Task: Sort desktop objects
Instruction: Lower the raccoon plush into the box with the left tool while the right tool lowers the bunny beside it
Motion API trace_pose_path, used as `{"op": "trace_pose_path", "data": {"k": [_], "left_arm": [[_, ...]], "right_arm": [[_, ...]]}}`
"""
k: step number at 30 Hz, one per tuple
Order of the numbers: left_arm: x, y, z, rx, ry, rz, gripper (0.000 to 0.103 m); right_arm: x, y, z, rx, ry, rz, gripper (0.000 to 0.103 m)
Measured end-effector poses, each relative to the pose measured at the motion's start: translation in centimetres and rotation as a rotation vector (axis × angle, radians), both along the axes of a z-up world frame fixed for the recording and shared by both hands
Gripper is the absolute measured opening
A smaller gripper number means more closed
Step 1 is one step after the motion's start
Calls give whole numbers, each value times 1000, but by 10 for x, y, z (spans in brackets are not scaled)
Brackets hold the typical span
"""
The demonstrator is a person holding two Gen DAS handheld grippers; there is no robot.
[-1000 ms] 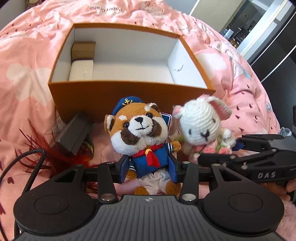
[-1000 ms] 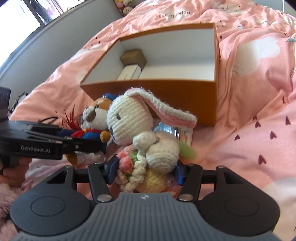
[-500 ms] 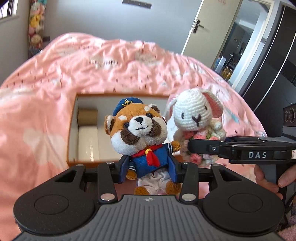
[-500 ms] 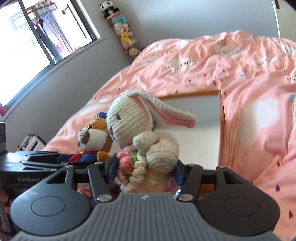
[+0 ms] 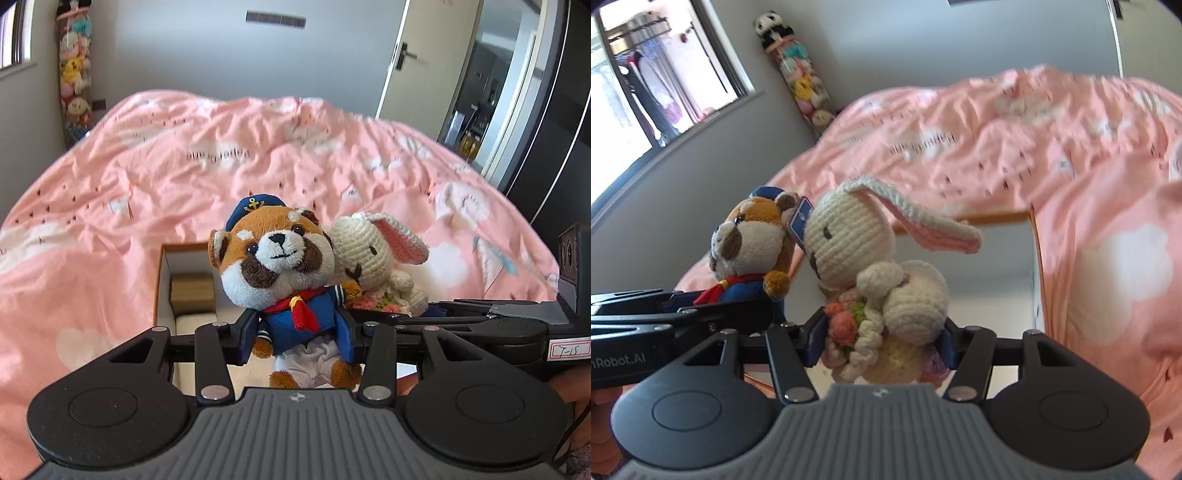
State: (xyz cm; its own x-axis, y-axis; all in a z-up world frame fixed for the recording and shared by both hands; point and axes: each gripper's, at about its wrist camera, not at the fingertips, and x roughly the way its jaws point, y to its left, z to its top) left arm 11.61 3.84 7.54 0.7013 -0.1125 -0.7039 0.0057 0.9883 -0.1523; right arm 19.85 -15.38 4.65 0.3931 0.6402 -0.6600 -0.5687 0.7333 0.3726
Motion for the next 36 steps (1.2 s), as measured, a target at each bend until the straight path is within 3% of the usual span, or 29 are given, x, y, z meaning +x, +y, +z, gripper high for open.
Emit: {"op": "trace_pose_path", "data": {"k": [9,19,28,36], "left_arm": [[28,8,-54,29,180,-22,50],[41,9,-84,45,283,-66,50],[59,20,-109,31,364,-84,51],[62,29,-121,15,400,-126,55]], "right_arm": [[21,2,-47,-67,145,-3,60],[28,18,-77,-120,264,29,61],[37,32,-96,-207,308,61,64],[37,38,-84,-220,269,149,75]]}}
